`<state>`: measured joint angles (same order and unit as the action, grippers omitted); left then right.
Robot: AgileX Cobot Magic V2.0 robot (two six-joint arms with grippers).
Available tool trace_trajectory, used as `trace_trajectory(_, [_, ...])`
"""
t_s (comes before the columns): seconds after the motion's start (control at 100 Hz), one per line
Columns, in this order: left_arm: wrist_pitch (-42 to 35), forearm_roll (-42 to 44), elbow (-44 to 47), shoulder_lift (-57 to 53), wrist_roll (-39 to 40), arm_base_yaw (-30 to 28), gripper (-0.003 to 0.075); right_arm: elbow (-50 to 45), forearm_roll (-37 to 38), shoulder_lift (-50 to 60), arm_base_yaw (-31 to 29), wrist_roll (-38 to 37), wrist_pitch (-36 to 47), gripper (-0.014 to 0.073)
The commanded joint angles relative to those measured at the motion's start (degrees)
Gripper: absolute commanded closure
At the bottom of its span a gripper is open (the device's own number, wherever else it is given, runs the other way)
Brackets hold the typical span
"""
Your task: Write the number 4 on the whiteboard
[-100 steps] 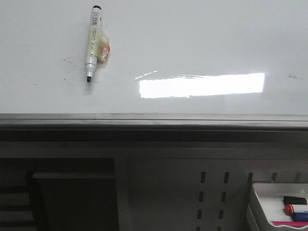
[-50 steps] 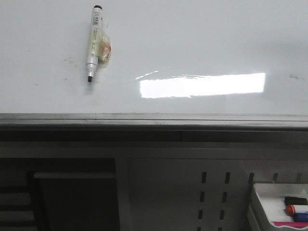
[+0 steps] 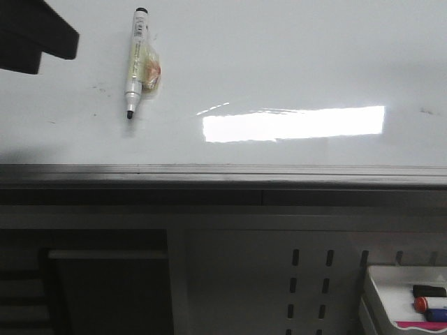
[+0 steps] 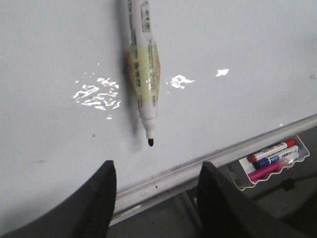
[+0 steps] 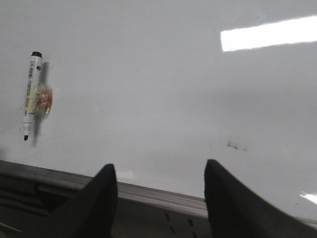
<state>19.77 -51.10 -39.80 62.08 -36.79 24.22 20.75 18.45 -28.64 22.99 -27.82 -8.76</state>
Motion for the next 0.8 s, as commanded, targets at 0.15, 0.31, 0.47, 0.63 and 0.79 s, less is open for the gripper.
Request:
trace_trajectory(0.15, [-10.95, -6.74, -3.31, 7.28, -0.46, 4.04, 0.0384, 2.22, 1.03, -0.6, -0.01, 0.46, 3.44, 0.0239])
trace_trajectory(0.31, [-10.36, -8.34, -5.34, 11.83, -0.46, 4.31, 0.0384, 2.22, 1.03, -0.6, -0.01, 0.46, 3.33, 0.0239])
trace_trajectory(0.47, [-10.08, -8.34, -8.45, 15.21, -0.46, 4.31, 0.0384, 2.22, 1.03, -0.6, -0.01, 0.46, 3.22, 0.0239])
trace_trajectory(0.63, [-10.43, -8.34, -10.34, 18.91, -0.46, 4.31, 0.0384, 2.22, 1.03, -0.6, -0.01, 0.46, 3.11, 0.0239])
trace_trajectory(0.79, [-10.43, -8.34, -11.41, 22.17, -0.46, 4.31, 0.0387, 2.22, 1.03, -0.6, -0.01, 0.46, 3.11, 0.0239])
